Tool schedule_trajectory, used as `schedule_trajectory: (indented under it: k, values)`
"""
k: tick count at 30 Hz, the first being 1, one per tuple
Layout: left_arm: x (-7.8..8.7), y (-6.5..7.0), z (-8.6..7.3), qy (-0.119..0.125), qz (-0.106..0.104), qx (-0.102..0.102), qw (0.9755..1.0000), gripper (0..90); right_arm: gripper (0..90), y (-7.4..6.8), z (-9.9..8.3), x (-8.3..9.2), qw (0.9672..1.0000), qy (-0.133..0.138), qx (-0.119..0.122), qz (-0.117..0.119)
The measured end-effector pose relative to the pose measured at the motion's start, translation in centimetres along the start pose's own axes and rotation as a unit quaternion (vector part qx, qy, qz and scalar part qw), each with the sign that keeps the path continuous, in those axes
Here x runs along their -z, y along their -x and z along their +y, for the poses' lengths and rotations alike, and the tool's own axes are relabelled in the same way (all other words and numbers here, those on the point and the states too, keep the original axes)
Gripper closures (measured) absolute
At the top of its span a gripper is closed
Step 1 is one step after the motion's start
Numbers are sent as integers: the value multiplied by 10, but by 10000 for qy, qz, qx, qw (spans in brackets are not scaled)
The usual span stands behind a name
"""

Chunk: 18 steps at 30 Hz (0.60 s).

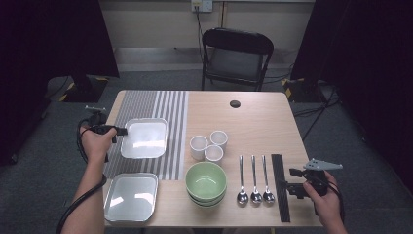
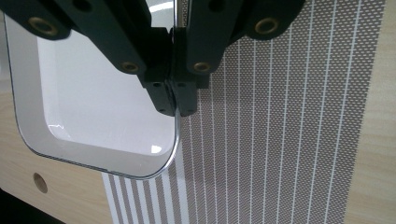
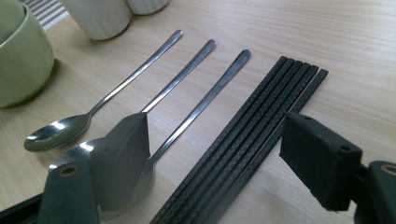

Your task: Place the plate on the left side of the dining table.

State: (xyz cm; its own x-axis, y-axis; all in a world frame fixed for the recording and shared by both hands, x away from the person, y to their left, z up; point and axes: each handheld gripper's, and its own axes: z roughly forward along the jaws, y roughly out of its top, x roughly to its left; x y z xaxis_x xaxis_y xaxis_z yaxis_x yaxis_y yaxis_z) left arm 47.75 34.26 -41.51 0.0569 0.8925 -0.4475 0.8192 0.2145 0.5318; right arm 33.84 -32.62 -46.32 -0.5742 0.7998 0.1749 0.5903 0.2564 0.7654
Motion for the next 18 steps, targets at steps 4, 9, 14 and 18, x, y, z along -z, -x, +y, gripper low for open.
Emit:
schedule_trajectory:
  k: [4,9,14,18]
  values:
    - [-3,-2,4,-18,-8,27,10000,893,231,0,0,0,10000,4,-11,3]
    - [-6,-4,8,15,1,70,10000,893,231,0,0,-1,10000,8,-15,0]
    - [-13,-6,10,-6,16,92,10000,892,231,1,0,-2,10000,9,-51,48]
    - [-20,-8,13,-31,-57,106,9999,892,231,1,-1,-2,9999,15,-100,46]
